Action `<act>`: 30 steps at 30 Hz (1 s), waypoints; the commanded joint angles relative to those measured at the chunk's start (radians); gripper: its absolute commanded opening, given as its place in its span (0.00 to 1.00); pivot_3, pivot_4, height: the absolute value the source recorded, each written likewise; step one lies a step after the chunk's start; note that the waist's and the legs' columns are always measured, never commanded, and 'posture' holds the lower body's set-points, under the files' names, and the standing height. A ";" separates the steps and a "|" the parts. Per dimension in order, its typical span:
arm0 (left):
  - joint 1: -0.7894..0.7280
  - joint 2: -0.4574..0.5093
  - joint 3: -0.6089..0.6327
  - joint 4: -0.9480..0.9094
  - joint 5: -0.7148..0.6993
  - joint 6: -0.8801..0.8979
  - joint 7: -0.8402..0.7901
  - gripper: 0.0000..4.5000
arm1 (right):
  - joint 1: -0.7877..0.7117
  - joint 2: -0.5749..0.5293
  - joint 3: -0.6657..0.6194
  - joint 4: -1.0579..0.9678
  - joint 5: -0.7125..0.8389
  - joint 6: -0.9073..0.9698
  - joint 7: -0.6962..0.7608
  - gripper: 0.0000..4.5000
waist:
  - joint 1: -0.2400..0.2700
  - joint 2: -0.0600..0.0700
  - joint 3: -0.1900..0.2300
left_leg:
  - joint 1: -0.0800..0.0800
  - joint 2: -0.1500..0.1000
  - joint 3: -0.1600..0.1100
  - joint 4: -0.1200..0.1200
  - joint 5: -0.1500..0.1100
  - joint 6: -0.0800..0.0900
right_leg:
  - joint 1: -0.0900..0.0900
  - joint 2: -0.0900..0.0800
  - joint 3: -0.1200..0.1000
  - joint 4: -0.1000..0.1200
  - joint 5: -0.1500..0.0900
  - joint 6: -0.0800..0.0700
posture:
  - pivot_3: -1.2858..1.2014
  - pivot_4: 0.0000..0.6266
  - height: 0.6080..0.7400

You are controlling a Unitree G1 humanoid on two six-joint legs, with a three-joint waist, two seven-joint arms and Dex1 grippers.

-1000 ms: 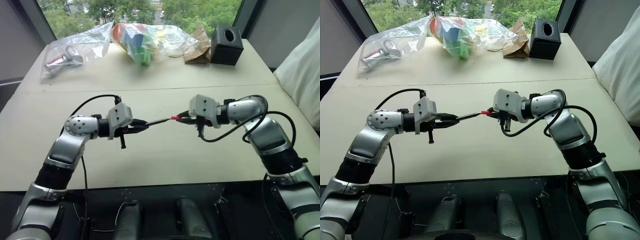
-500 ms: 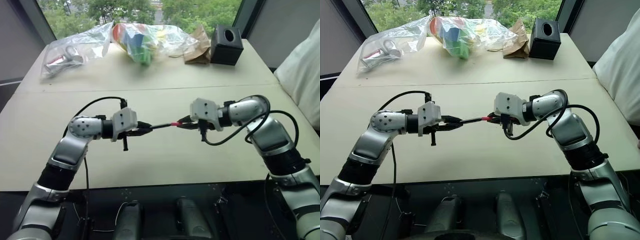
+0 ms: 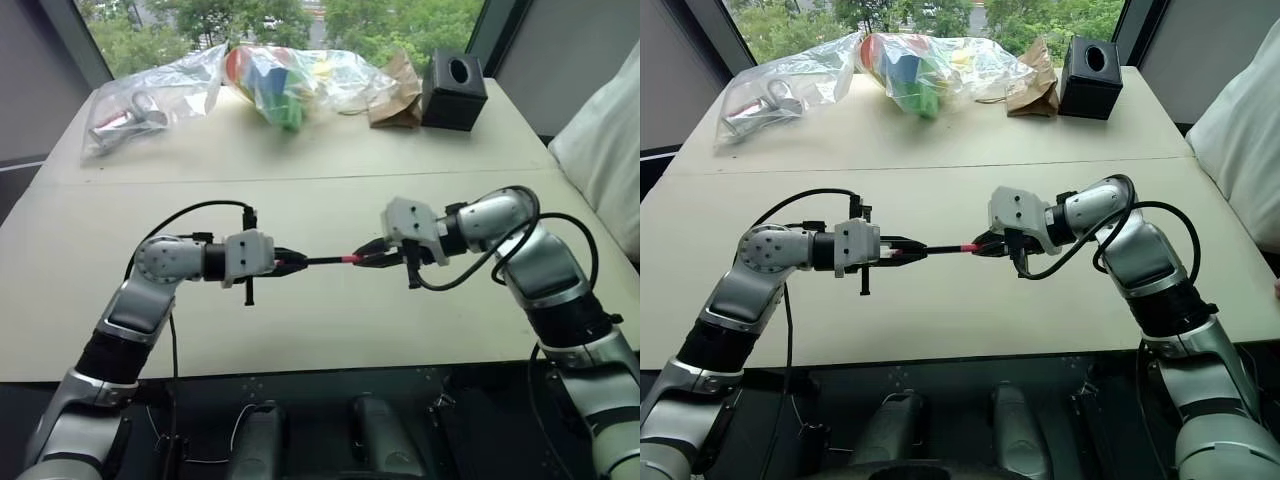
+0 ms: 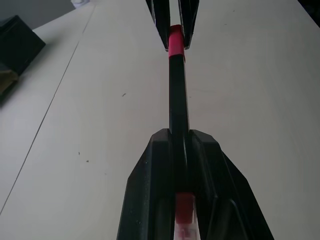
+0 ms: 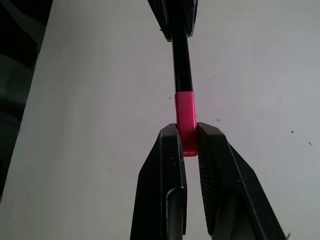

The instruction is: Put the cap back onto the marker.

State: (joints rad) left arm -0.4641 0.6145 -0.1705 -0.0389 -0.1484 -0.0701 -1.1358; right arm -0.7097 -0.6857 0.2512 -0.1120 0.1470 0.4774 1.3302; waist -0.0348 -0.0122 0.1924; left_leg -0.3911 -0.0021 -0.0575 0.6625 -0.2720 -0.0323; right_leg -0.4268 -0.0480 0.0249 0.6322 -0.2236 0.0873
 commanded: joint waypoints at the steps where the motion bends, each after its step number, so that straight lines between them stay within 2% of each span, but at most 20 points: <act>1: -0.018 -0.032 0.011 -0.023 -0.032 -0.035 0.018 0.00 | -0.042 0.049 0.006 -0.093 0.112 0.022 0.045 0.01 | 0.001 0.000 0.000 | 0.000 0.000 0.000 0.000 0.000 0.000 | 0.000 0.000 0.000 0.000 0.000 0.000 | 0.52 0.24 1.00; 20: -0.076 -0.086 -0.005 -0.046 -0.036 0.005 0.000 0.00 | -0.062 0.099 0.047 -0.116 0.089 0.033 0.037 0.01 | 0.008 0.000 0.000 | 0.000 0.000 0.000 0.000 0.000 0.000 | 0.000 0.000 0.000 0.000 0.000 0.000 | 0.52 0.24 1.00; 30: -0.034 -0.050 0.037 -0.081 -0.039 0.054 0.009 0.00 | -0.028 0.058 0.040 -0.059 0.034 -0.031 0.043 0.01 | 0.020 0.000 0.000 | 0.000 0.000 0.000 0.001 0.000 0.000 | 0.000 0.000 0.000 0.000 0.000 0.000 | 0.52 0.24 1.00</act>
State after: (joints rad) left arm -0.4748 0.5910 -0.1343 -0.0390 -0.1429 -0.0189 -1.1564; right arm -0.7342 -0.6648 0.2356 -0.1124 0.1391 0.4931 1.3428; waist -0.0149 -0.0122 0.1924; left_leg -0.3911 -0.0021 -0.0572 0.6633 -0.2720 -0.0323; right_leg -0.4267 -0.0479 0.0249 0.6326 -0.2235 0.0874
